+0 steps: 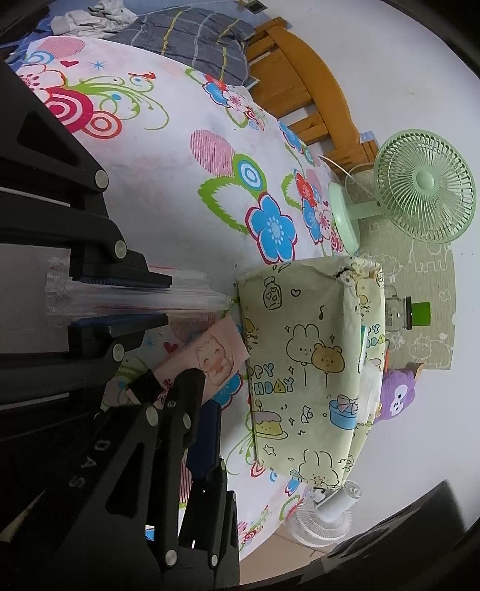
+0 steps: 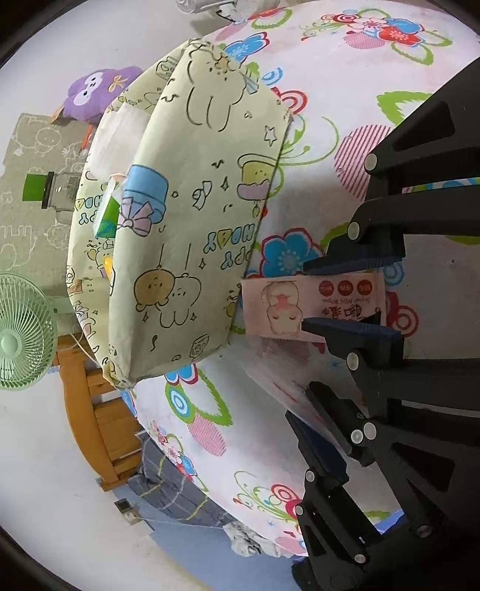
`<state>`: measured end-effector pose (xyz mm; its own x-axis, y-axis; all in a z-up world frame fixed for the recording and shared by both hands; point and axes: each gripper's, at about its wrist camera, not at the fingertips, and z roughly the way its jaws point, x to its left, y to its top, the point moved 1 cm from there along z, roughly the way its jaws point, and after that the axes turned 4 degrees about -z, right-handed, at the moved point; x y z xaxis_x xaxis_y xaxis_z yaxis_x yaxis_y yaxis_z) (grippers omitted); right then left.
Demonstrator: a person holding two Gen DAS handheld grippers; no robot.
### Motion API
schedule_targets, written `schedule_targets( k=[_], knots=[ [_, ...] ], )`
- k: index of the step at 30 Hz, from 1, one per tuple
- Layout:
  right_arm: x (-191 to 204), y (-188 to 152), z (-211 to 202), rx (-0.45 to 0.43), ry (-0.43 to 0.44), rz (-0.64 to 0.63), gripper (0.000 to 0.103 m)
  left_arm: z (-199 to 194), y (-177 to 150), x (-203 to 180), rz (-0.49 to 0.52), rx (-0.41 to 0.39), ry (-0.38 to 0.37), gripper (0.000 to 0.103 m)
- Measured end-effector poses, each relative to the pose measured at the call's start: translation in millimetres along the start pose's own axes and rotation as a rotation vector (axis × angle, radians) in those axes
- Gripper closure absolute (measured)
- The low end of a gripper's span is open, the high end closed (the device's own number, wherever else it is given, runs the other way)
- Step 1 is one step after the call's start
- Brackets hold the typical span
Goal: Organize soft objects
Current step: 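Grasp the clear straw bag with the left tool while the right tool grasps the pink wipes pack, then lift and carry the straw bag and wipes pack over the fabric box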
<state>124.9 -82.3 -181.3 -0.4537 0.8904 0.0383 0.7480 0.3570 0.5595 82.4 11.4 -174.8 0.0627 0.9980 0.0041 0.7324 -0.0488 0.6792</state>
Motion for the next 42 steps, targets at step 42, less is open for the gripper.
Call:
schedule_targets(
  k=[42],
  knots=[
    [-17.1, -5.0, -26.8, -0.037, -0.129, 0.141, 0.064, -13.9, 13.0, -17.3, -0.01, -0.022, -0.081, 0.093]
  ],
)
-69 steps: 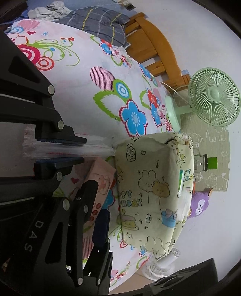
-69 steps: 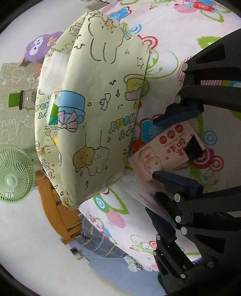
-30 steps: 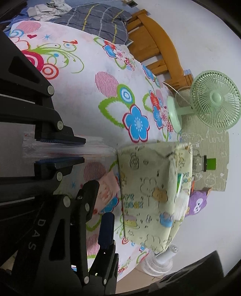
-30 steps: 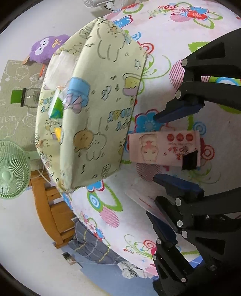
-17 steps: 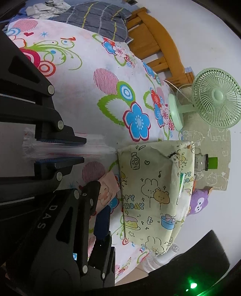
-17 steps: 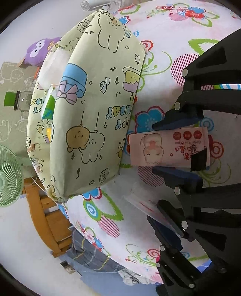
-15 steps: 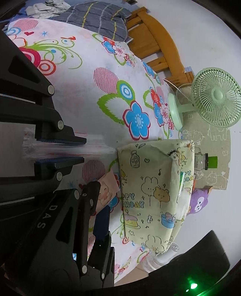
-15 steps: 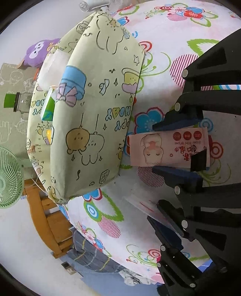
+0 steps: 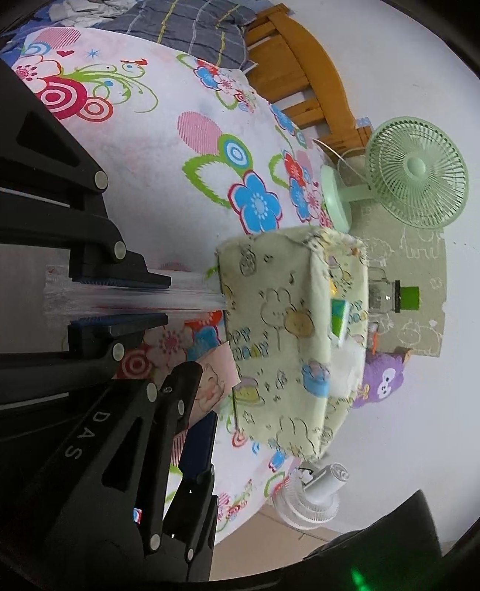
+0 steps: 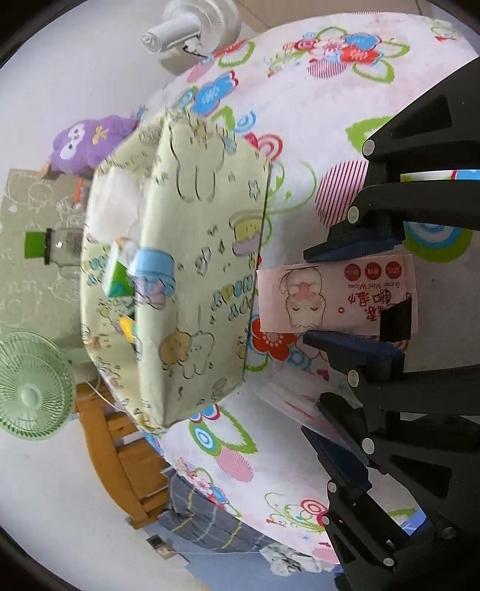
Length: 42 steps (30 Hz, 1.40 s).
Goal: Organize soft objects
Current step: 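Lift and carry the straw bag and wipes pack over the fabric box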
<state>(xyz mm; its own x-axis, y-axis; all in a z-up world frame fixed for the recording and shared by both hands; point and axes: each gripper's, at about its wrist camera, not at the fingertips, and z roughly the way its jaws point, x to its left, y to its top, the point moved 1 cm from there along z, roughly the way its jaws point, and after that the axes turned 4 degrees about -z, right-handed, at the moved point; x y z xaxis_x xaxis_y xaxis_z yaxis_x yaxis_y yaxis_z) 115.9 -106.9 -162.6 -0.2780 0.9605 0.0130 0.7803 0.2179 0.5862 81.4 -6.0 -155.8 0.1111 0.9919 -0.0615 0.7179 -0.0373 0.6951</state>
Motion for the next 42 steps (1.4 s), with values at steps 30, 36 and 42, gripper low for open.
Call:
schedule_targets(
  k=[30, 36, 42],
  knots=[
    [-18.5, 18.6, -119.9, -0.261, -0.066, 0.046, 0.064, -84.7, 46.1, -40.4, 0.049, -0.211, -0.03, 0.093],
    [-17.4, 27.3, -136.7, -0.309, -0.076, 0.043, 0.063, -94.2, 57.6, -40.8, 0.045, -0.245, -0.036, 0.093],
    [-17.8, 35.7, -141.8, -0.332, -0.08, 0.044, 0.063, -97.5, 66.2, -40.0, 0.043, -0.264, -0.039, 0.093]
  ],
)
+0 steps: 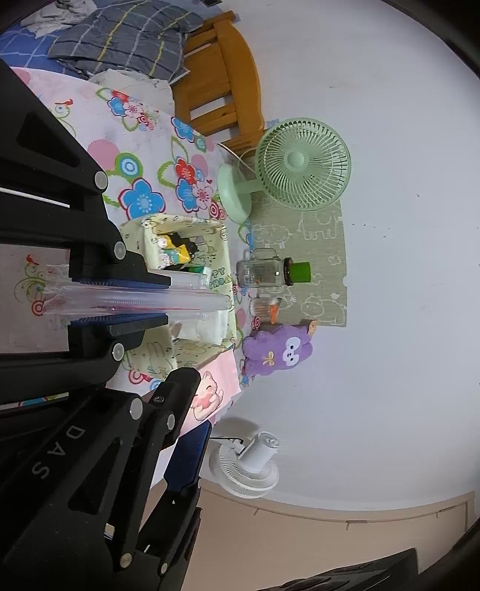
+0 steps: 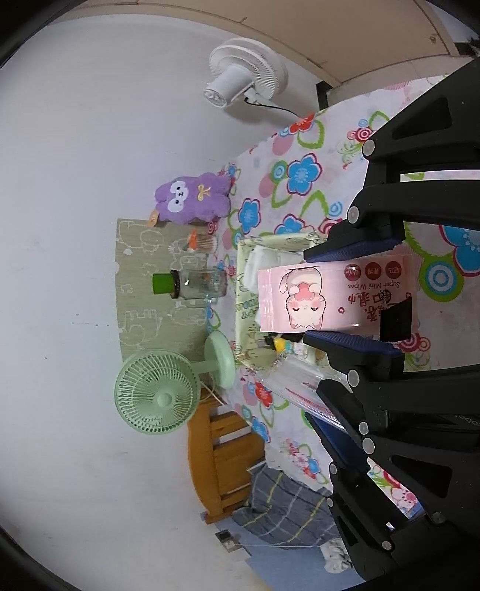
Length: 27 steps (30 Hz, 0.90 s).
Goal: Organize soft objects
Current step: 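Lift and carry the straw bag and wipes pack over the fabric box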
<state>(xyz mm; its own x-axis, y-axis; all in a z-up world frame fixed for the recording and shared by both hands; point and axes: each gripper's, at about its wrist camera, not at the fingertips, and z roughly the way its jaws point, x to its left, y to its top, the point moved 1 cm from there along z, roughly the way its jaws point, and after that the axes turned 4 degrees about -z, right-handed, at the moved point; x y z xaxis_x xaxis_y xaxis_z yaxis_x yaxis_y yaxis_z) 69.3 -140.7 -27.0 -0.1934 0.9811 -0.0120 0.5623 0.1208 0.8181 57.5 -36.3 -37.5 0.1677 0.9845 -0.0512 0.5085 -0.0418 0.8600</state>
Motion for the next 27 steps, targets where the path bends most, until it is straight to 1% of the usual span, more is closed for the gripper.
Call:
schedule_targets(
  k=[12, 19, 27],
  knots=[
    [-2.0, 19.0, 15.7, -0.018, -0.001, 0.009, 0.063, 17.0, 16.7, 8.1, -0.019, -0.005, 0.001, 0.093],
    [-4.0, 31.6, 31.2, -0.031, -0.01, 0.02, 0.063, 34.5, 29.0, 12.7, -0.035, 0.0, 0.013, 0.093],
    [-6.1, 42.0, 55.1, -0.02, -0.011, 0.015, 0.063, 59.5, 38.3, 19.7, -0.046, 0.021, 0.029, 0.093]
  ],
)
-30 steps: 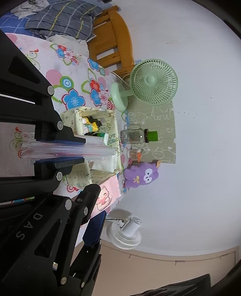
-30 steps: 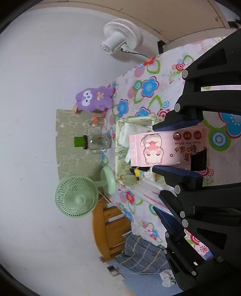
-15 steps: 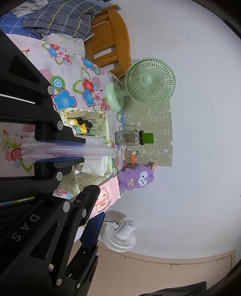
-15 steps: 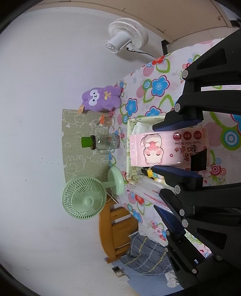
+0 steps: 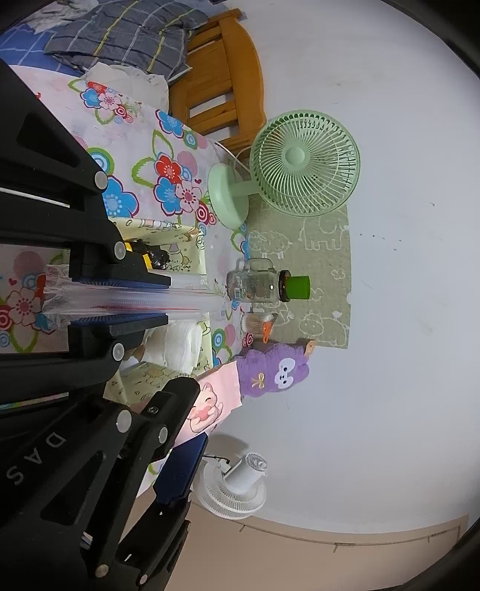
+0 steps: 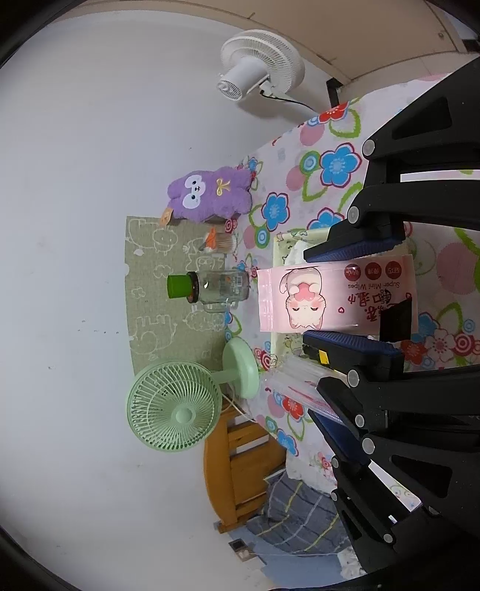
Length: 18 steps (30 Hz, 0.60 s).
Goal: Organize soft objects
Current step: 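Lift and carry the straw bag and wipes pack over the fabric box, then lower the straw bag into the box with the left tool while the right tool lowers the wipes pack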
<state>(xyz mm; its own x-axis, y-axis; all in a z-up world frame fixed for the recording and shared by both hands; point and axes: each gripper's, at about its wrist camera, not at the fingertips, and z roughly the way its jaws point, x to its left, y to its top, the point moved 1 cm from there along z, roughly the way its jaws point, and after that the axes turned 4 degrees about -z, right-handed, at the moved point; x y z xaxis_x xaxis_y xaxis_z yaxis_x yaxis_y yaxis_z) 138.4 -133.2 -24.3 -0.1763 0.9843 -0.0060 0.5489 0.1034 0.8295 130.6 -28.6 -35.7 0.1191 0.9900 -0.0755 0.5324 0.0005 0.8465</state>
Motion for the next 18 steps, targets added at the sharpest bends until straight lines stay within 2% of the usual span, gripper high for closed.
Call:
schedule_targets(
  k=[18],
  knots=[
    [-10.9, 8.6, 58.7, 0.044, 0.03, 0.053, 0.063, 55.0, 8.8, 10.8, -0.032, 0.052, 0.019, 0.092]
  ],
)
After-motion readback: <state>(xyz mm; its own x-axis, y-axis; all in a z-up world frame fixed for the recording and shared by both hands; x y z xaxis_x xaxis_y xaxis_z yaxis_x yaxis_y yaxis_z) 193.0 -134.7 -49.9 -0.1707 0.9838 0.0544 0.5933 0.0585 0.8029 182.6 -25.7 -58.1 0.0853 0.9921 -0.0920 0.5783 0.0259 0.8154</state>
